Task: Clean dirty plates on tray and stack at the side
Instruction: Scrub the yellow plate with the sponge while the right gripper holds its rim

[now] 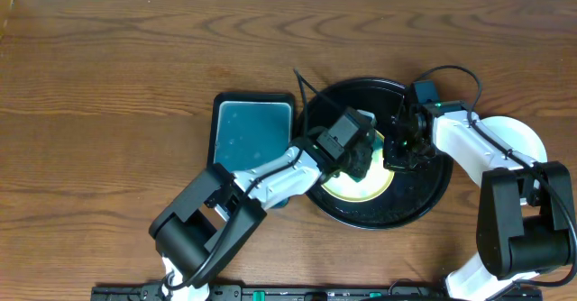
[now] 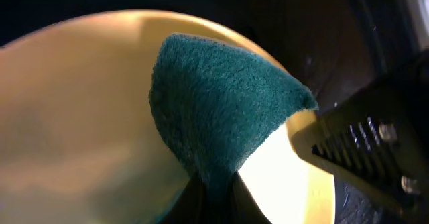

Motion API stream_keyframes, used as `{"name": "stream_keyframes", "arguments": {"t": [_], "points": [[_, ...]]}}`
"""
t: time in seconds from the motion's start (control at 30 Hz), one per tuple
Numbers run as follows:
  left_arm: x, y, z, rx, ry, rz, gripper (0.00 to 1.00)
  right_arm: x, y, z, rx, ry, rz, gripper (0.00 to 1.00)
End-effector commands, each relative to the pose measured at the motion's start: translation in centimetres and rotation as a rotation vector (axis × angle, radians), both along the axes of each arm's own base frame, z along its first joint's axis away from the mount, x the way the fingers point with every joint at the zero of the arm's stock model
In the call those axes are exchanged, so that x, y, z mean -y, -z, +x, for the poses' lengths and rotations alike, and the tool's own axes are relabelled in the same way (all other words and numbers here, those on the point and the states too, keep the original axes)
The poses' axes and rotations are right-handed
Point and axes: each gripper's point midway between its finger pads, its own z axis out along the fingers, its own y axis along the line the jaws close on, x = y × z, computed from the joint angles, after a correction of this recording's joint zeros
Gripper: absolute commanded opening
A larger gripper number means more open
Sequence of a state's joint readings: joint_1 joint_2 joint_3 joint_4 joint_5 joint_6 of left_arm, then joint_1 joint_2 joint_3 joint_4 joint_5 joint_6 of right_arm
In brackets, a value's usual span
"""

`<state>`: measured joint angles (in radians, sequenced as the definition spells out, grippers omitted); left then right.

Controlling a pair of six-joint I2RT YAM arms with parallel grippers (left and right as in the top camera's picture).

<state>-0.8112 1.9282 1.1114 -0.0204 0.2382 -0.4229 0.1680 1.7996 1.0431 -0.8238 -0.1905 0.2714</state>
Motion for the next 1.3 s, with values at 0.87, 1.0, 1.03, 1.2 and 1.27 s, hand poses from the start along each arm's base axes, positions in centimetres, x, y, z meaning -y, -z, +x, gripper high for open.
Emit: {"name": "stream_keyframes", "arguments": {"t": [0.87, 1.0, 1.03, 1.2, 1.27], "points": [[0.4, 2.0, -3.9, -0.191, -0.020, 0.029, 0.08, -0.4, 0.6, -1.3, -0.039, -0.012, 0.002, 0.01], [0.6, 2.1, -4.2, -0.164, -0.005, 0.049, 0.08, -0.4, 0.6, -1.4, -0.043, -0.012, 0.001, 0.01], [0.2, 2.2, -3.7, -0.146, -0.026, 0.063, 0.08, -0.4, 0.6, -1.5, -0.046, -0.012, 0.001, 0.01], [-2.8, 2.3, 0.1, -0.107, -0.145, 0.089, 0.08, -0.3, 0.6, -1.6, -0.053, -0.012, -0.001, 0.01], [-4.3, 2.3, 1.7, -0.109, -0.192, 0.087, 0.08, -0.4, 0.6, -1.6, -0.052, -0.012, -0.001, 0.01]]}}
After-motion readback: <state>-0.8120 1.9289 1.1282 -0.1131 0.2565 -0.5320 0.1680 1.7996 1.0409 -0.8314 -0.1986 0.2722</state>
